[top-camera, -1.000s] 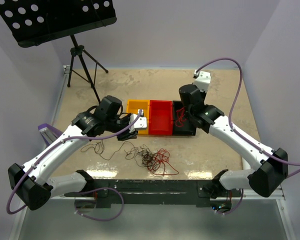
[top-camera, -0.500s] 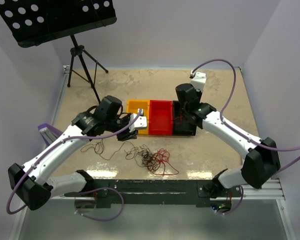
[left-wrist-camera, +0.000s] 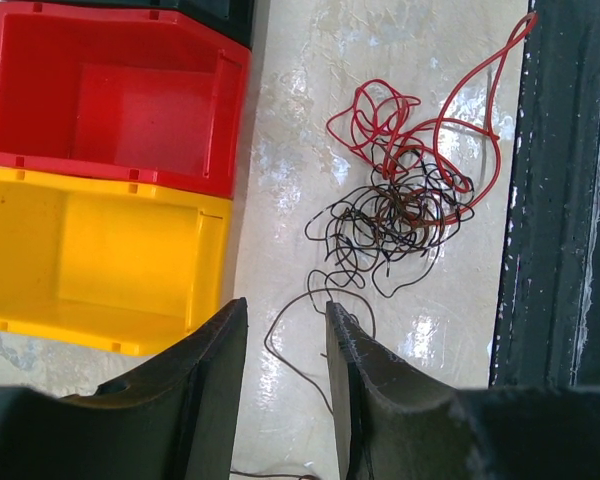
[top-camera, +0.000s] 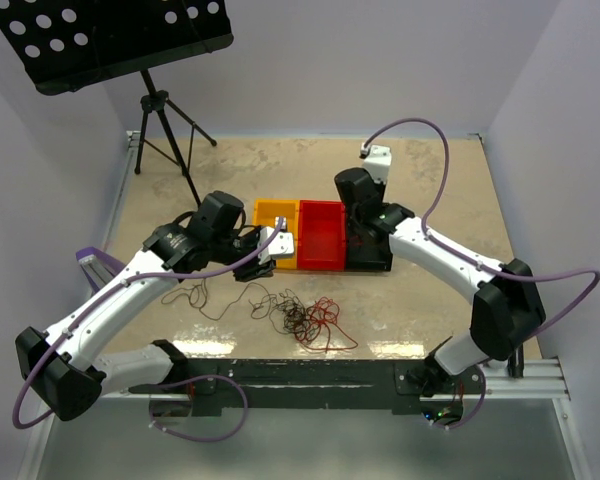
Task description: Untangle the cables
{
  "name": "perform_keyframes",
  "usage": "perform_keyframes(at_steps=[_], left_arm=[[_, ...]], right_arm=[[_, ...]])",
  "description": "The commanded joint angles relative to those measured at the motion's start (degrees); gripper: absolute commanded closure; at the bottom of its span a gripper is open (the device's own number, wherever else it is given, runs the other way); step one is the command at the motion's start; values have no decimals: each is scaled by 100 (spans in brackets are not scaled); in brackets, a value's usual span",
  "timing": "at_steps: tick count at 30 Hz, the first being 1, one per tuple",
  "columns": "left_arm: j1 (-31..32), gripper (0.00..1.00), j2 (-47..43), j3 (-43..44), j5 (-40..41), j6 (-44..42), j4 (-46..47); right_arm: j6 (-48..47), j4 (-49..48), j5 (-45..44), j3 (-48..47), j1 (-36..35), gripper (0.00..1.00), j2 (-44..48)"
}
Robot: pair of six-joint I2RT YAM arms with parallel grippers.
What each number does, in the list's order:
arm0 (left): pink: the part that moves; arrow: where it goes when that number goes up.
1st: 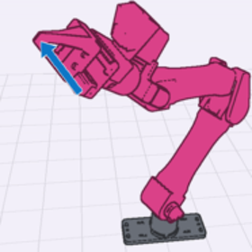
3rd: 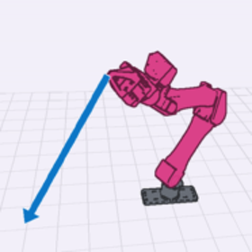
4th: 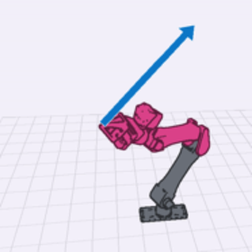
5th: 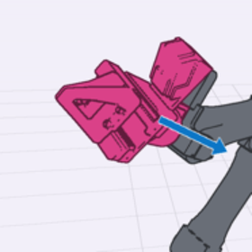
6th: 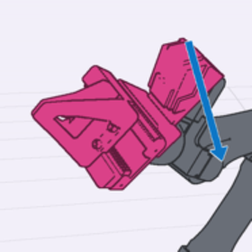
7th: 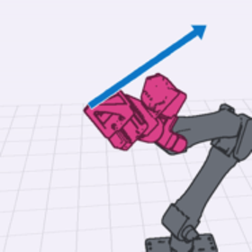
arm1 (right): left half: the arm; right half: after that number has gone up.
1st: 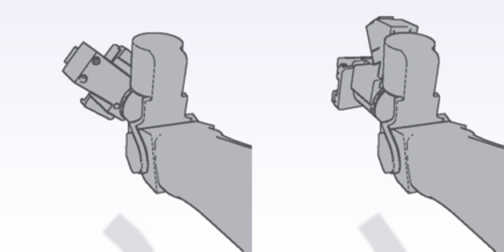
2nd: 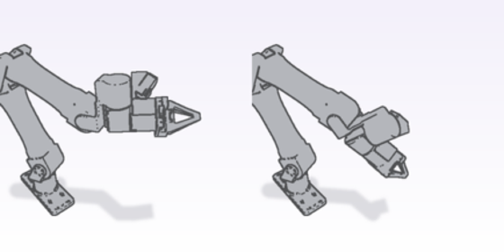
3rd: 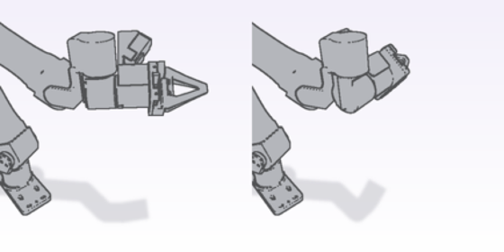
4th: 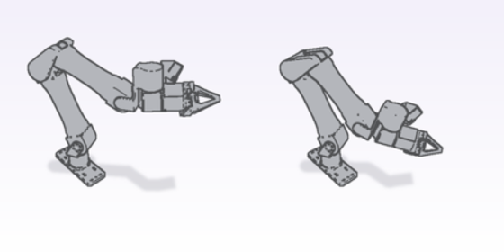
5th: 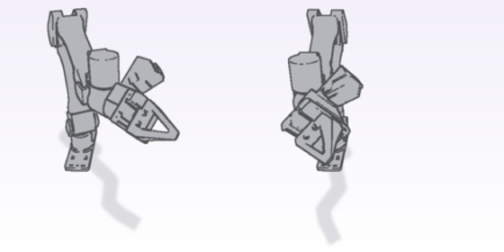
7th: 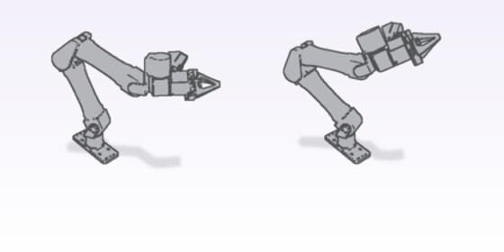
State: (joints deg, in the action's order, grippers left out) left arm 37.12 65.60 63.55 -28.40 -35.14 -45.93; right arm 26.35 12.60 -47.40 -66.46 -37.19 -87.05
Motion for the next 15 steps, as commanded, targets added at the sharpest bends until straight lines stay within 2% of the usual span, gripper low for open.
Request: perform_keyframes(at_steps=[1,7,15], left_arm=[[-30,58,-153,-9,63,42,120],[-30,58,-197,-62,89,7,120],[-30,58,-267,-141,142,-63,102]], right_arm=[[2,-188,256,-684,-104,100,109],[37,-205,363,-817,-113,100,30],[380,-126,179,-202,-113,100,161]])
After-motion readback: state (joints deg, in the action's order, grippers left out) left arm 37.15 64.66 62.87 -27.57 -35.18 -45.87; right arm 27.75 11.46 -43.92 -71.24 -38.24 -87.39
